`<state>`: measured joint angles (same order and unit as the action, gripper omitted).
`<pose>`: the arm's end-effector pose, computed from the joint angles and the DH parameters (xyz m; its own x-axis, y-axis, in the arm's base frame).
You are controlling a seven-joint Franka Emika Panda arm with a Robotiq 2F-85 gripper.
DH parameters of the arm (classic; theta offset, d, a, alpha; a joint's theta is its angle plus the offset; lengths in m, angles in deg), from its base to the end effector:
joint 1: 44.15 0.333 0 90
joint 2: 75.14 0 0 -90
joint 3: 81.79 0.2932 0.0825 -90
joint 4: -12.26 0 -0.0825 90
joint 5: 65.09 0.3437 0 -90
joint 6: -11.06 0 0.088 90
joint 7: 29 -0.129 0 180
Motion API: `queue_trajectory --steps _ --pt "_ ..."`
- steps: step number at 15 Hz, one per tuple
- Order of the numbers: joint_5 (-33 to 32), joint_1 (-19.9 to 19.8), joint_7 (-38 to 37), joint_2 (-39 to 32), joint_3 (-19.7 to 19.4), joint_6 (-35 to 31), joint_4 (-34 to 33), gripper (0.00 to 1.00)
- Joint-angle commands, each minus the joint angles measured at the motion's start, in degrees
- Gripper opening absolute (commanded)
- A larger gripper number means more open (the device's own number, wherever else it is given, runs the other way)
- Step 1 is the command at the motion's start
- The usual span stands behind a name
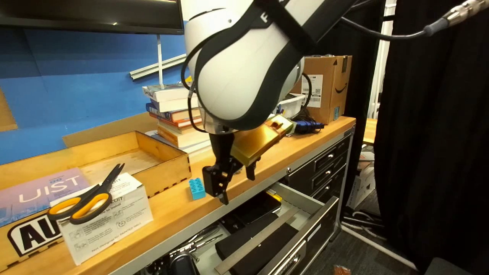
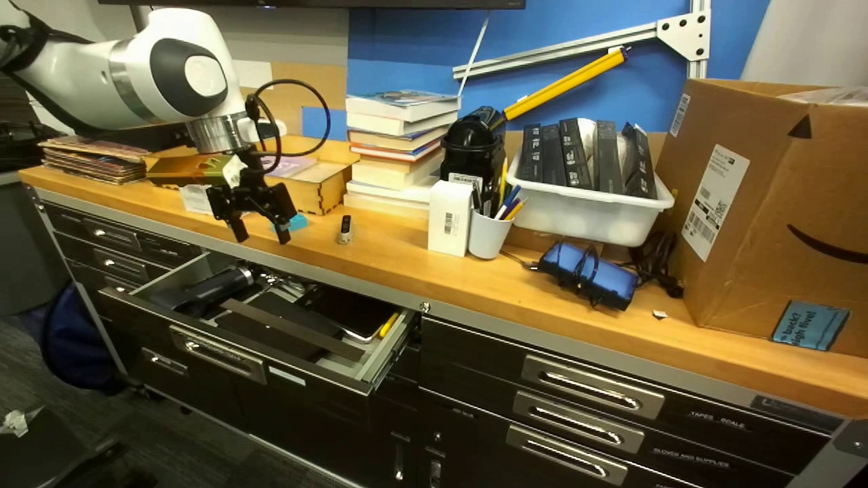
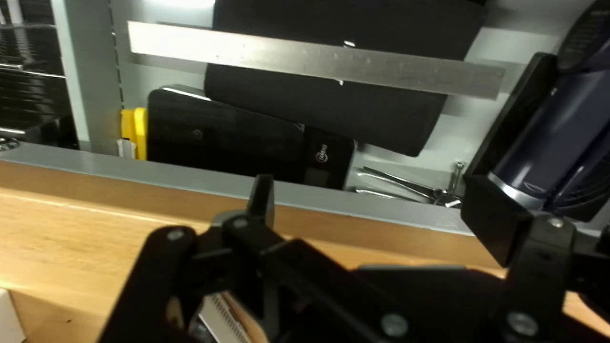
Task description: Put the blue building block inside the open drawer then close the drawer
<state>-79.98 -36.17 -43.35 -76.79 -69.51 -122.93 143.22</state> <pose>0.4639 0.1626 0.3259 0.9579 0.2821 0.0538 0.2691 -0.9470 0.1754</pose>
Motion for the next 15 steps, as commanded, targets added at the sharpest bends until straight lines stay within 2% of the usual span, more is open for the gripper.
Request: queue_trajectory --steps 1,5,9,10,15 --pt "-1.8 2.8 -7.8 -4.6 -0.3 -2.9 -5.4 1.0" --pt "-7.9 5.6 -19.4 -8.9 -2.2 -7.9 -9.6 1.0" --pt "-13.3 7.9 -27.3 -12.9 -5.0 -8.5 -13.5 1.0" --pt "-14.3 8.4 -28.6 -13.8 -5.7 -8.3 -14.4 0.81" --pt "-15.6 10.1 -30.2 -15.6 -7.8 -7.6 -16.2 0.41"
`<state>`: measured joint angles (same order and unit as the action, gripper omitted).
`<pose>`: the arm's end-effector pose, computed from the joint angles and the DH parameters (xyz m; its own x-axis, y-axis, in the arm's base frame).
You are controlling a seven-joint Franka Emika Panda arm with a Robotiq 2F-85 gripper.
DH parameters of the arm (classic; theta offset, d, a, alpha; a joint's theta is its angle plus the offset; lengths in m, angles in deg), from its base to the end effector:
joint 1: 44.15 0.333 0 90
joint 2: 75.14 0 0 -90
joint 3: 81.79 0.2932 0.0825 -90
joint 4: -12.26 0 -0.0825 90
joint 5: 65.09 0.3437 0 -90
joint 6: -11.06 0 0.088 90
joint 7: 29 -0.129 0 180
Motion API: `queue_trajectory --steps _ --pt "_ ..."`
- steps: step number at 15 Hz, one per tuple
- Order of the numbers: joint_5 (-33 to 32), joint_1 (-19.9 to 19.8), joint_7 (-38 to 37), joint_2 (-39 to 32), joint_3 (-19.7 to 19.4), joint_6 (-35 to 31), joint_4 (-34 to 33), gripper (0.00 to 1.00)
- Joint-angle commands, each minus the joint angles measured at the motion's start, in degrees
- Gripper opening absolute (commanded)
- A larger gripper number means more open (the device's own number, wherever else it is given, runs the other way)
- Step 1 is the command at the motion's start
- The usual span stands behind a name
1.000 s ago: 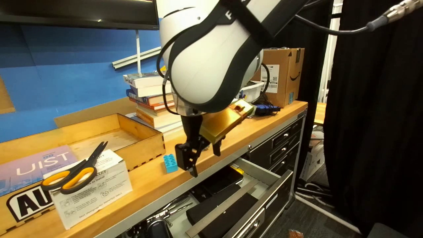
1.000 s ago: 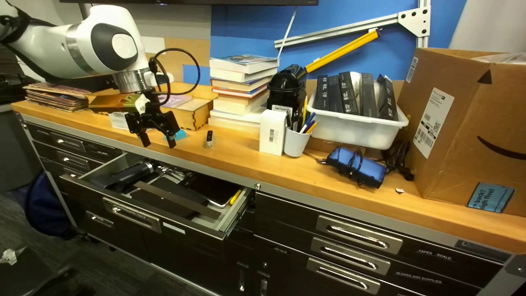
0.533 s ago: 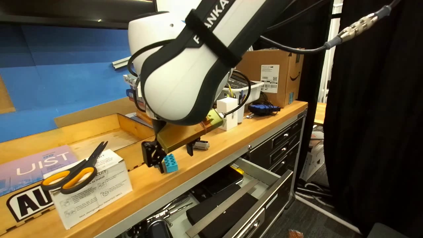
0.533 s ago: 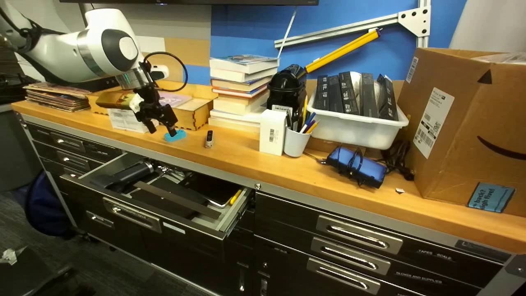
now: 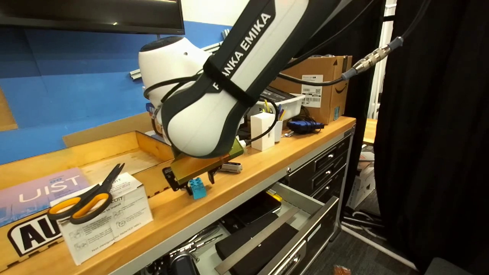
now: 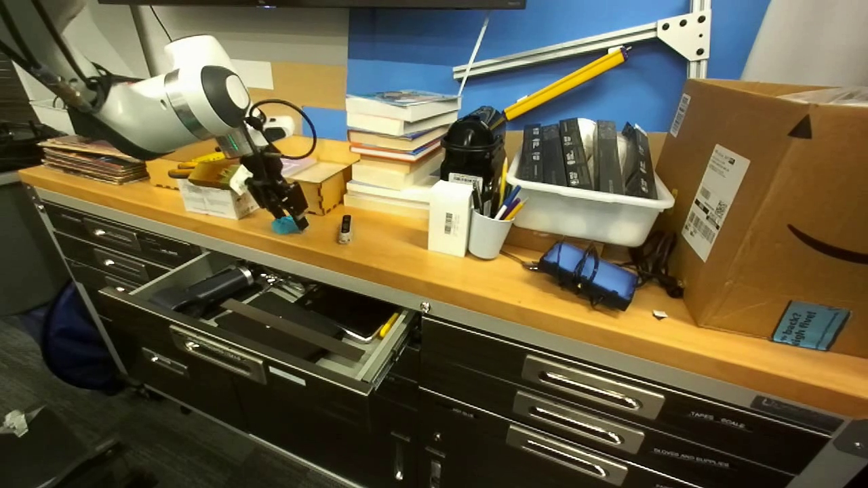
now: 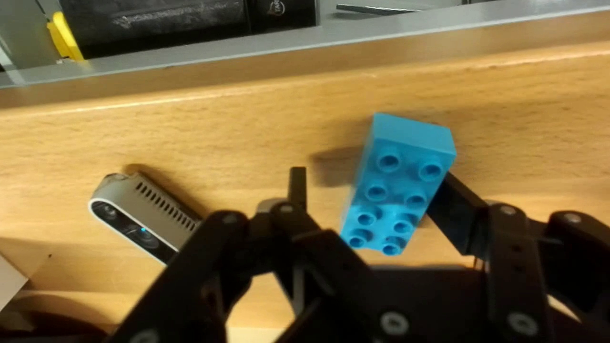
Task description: Put the blue building block inside the open drawer then close the drawer
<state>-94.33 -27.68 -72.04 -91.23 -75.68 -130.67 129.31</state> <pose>0.5335 0.2145 0.3044 0.9558 0.0425 0.2910 -0.0114 -0.9834 0.1812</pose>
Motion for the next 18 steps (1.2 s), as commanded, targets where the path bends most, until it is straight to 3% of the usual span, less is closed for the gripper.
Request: queue_trajectory --steps 1,4,12,18 --pt "-0.9 1.6 -0.8 -0.9 -1.7 0.3 -2.1 0.34" --pt "0.9 0.4 3.4 1.8 -1.3 1.4 0.9 0.12" --pt "6.9 -6.8 24.0 13.7 -1.9 0.1 18.2 0.11" --pt "3.9 -10.4 23.5 13.4 -3.0 -5.2 27.1 0.11"
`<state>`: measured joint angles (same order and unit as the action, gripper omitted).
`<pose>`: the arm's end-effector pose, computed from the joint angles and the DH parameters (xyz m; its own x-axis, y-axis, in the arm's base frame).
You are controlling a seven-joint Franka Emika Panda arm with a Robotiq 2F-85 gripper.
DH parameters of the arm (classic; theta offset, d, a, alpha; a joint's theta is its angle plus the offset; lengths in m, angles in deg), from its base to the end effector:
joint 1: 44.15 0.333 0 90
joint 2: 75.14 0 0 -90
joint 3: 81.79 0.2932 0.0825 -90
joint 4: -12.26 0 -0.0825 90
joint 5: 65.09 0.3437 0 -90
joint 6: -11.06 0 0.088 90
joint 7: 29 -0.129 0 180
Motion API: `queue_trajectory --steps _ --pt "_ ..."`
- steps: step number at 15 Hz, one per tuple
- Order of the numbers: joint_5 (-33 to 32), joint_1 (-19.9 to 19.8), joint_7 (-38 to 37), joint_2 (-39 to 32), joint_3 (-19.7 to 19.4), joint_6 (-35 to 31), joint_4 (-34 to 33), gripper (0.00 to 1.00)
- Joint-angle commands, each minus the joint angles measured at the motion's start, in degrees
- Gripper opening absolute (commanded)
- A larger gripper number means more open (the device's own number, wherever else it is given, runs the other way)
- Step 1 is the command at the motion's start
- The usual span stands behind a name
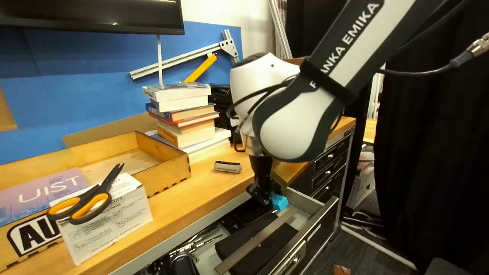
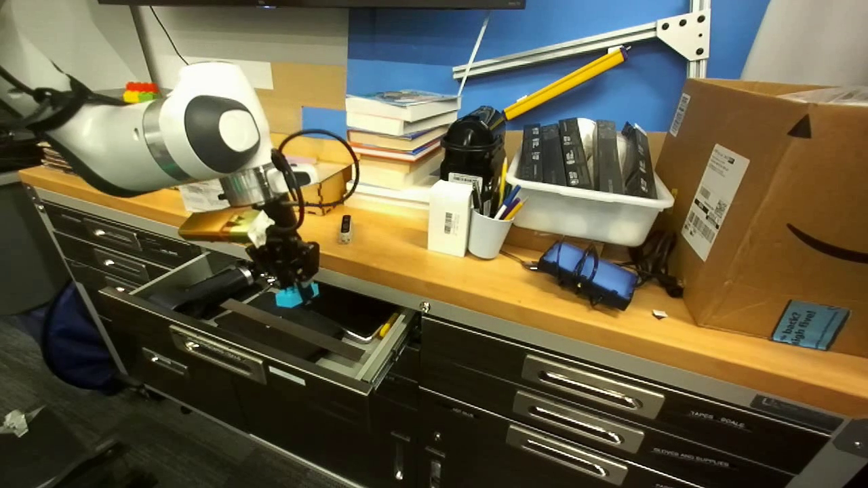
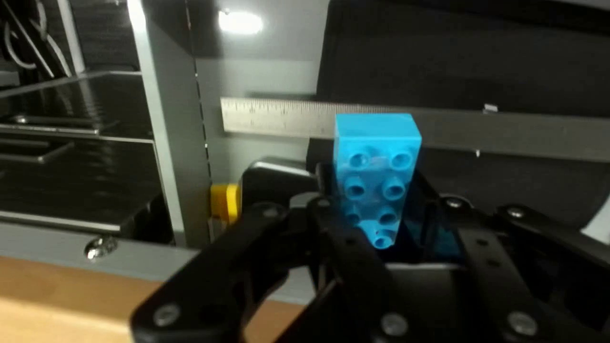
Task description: Put the blue building block inside the open drawer then close the drawer
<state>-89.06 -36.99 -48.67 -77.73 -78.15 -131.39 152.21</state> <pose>0.4511 0.0825 0.2709 0.9822 0.1828 0.0426 0.1672 -0.9551 0.2444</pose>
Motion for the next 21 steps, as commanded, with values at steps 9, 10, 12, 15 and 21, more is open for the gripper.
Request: queue_trajectory --steps 9,10,12,15,21 --pt "-6.6 1.0 -6.8 -3.9 -1.7 -12.6 6.7 0.68" --pt "-6.1 0.9 -6.1 -3.1 -1.7 -12.0 7.1 0.75" --pt "-3.8 -0.2 -2.4 -0.6 -1.7 -11.1 8.8 0.92" --pt "-0.3 -1.7 3.4 2.4 -1.8 -7.8 11.1 1.0" --pt "5.9 -4.2 9.6 6.6 -2.2 2.2 12.3 0.99"
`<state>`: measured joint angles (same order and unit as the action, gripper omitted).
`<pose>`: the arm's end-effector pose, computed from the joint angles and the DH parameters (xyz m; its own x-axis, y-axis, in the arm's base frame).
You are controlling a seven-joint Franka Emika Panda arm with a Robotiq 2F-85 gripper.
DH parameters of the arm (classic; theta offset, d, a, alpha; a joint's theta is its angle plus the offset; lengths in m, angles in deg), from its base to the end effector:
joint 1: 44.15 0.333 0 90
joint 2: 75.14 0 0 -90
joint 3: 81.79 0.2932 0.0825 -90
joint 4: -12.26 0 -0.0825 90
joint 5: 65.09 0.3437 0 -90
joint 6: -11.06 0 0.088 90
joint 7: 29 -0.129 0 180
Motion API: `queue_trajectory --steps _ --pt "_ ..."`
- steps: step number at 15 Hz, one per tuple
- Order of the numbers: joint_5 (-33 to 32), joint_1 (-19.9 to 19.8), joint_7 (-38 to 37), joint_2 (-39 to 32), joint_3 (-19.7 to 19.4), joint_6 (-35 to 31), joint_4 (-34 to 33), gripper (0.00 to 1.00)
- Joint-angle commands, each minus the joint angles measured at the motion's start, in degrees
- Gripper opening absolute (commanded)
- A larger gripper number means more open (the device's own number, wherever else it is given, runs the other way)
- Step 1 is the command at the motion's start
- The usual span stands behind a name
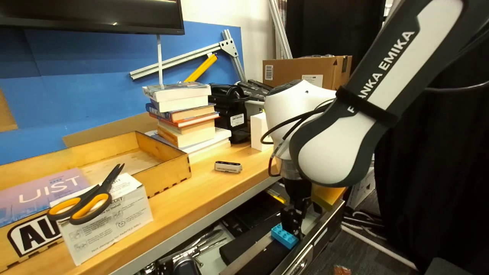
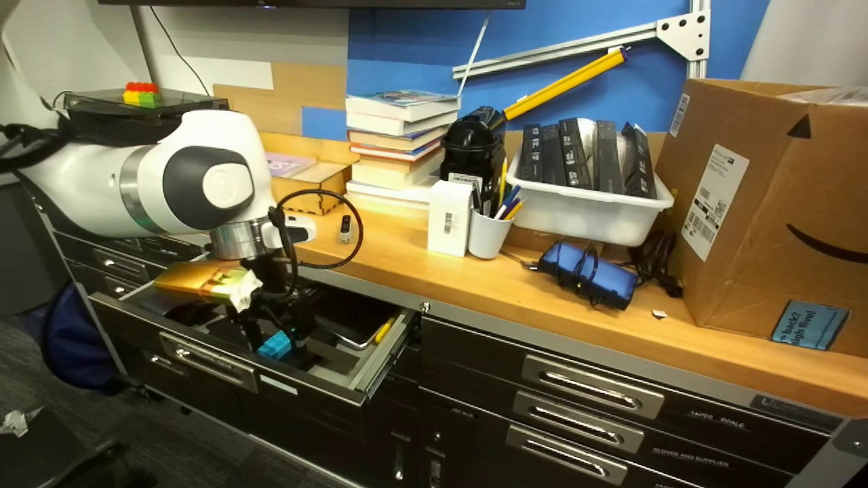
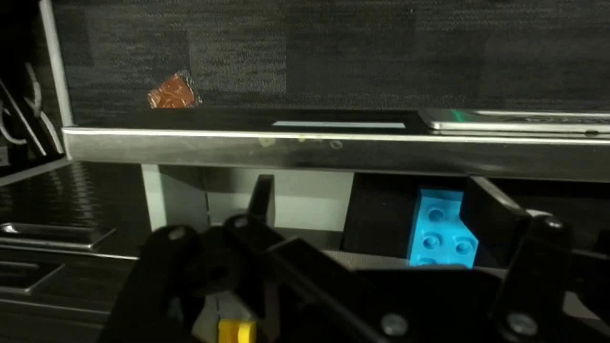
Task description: Put the blue building block inside the open drawer then close the drawer
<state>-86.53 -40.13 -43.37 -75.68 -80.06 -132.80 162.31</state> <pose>0.3967 0.0381 0.2283 0.9834 0.1543 -0.0955 0.1714 -0.9627 0.2095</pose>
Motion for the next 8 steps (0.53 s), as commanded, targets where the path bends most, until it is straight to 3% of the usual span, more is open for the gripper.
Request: queue_trajectory --steps 1,5,8 --pt "4.2 -1.4 5.3 4.9 -0.3 5.1 2.2 1.0" --pt "10.5 -2.2 12.7 3.5 -0.7 11.4 1.4 1.0" --pt "11.6 -2.6 14.8 1.6 -0.8 14.9 1.7 1.0"
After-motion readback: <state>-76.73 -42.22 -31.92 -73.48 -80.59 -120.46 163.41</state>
